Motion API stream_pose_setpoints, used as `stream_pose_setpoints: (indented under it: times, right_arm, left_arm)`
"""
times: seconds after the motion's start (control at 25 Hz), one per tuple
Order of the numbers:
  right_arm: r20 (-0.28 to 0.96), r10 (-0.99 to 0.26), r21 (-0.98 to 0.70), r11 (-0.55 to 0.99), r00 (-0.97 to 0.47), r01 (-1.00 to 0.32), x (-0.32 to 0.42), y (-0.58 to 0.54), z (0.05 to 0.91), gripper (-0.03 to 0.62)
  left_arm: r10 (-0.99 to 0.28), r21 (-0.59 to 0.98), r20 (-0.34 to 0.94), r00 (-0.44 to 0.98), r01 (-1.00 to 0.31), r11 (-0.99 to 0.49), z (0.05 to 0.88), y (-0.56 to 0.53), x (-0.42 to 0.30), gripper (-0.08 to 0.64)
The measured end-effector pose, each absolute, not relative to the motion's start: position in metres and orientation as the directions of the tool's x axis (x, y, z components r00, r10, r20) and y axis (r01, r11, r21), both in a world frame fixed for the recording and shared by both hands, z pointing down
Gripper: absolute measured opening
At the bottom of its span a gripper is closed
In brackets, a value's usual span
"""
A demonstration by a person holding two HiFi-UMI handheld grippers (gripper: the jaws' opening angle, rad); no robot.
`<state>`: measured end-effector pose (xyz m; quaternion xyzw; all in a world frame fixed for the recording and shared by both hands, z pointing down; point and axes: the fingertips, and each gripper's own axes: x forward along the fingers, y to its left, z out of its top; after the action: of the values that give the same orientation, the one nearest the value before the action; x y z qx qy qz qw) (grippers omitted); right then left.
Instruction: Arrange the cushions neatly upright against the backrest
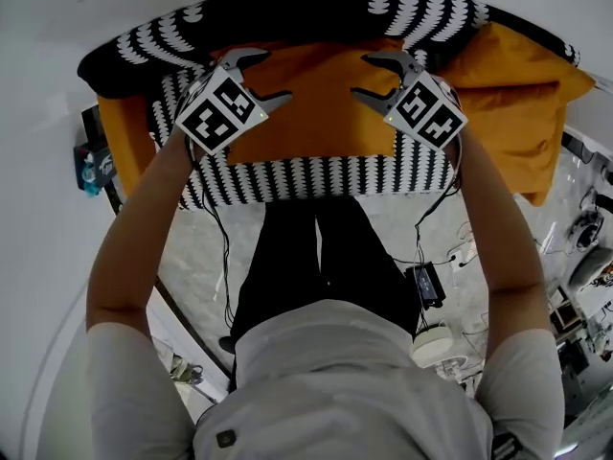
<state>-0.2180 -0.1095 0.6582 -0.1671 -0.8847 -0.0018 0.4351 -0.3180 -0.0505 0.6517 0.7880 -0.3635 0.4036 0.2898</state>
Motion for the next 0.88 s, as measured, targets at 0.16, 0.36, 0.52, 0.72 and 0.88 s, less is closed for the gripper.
stream_pose_setpoints:
  times: [0.16,0.36,0.52,0.72,0.88]
  right_arm:
    - [0.815,0.294,-0.14,0.936,-0.499,0.322,-0.216,-0.123,0.706,0.249]
    - [0.835,0.312,-0.16,0.926,-0.454,0.342,-0.219,-0.128,0.749,0.256]
    - [0.85,0.33,-0.181,0.915,-0.411,0.359,-0.222,-0.129,0.782,0.265]
    - [0.88,0.336,-0.195,0.9,-0.336,0.389,-0.221,-0.133,0.823,0.281]
    - [0.902,0.327,-0.2,0.895,-0.282,0.398,-0.223,-0.141,0.854,0.293]
  left_arm:
    - [-0.282,0.171,0.873,0.397,-0.791,-0.587,0.696,-0.058,-0.323,0.328]
    - [-0.224,0.169,0.901,0.371,-0.777,-0.607,0.747,-0.062,-0.336,0.336]
    - [-0.151,0.187,0.923,0.353,-0.757,-0.626,0.783,-0.061,-0.344,0.354]
    - [-0.069,0.206,0.943,0.325,-0.735,-0.646,0.824,-0.052,-0.351,0.365]
    - [-0.013,0.197,0.962,0.273,-0.724,-0.661,0.853,-0.046,-0.361,0.374]
